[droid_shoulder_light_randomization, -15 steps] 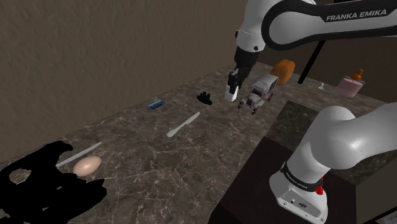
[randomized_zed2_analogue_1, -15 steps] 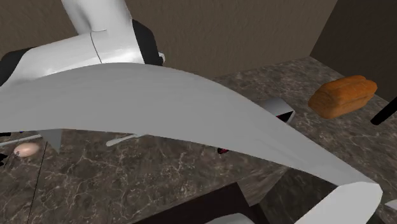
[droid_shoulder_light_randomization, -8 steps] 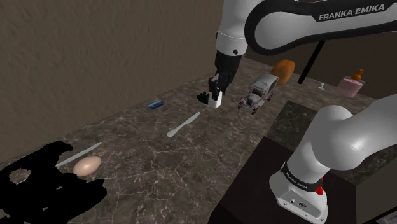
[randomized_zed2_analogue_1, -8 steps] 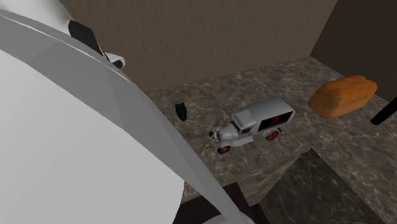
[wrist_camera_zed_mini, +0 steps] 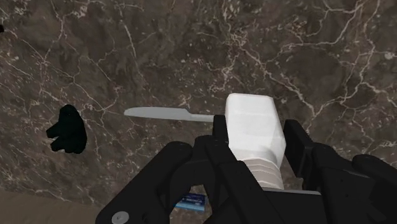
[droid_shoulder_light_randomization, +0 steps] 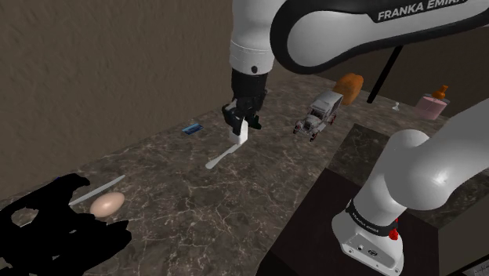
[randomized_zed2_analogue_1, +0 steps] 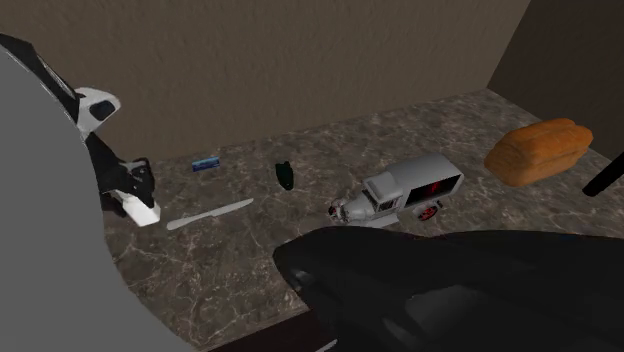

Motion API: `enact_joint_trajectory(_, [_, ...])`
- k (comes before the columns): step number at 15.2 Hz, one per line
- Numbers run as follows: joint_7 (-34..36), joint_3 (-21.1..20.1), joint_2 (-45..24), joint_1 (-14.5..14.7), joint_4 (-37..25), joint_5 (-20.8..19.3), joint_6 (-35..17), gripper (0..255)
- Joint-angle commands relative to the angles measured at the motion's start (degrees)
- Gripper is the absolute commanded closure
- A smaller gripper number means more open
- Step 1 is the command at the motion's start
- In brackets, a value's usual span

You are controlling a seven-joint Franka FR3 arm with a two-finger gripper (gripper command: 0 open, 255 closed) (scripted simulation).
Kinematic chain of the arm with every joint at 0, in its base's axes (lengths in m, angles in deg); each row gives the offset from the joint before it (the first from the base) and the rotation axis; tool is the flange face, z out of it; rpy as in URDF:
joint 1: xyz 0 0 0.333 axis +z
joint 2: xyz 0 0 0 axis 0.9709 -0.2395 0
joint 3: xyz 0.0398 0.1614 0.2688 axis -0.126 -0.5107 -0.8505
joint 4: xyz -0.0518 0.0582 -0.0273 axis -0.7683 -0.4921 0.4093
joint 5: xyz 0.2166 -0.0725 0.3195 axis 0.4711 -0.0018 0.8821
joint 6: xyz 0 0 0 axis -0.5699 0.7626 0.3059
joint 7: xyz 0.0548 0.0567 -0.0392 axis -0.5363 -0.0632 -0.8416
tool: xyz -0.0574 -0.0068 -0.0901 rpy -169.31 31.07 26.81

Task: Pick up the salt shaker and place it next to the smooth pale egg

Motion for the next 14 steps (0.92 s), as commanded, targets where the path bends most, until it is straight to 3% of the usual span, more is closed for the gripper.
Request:
enact_joint_trajectory(1, [3.1, -2.4, -3.5, 0.1, -3.4, -0.4, 0.1, 255])
enact_joint_trajectory(7, [12.5, -9.1, -14.8, 0.6, -14.4, -4.0, 1.3, 255])
enact_joint_trajectory(14, [24.4, -15.0, -31.0, 4.1, -30.7, -12.9, 5.7, 255])
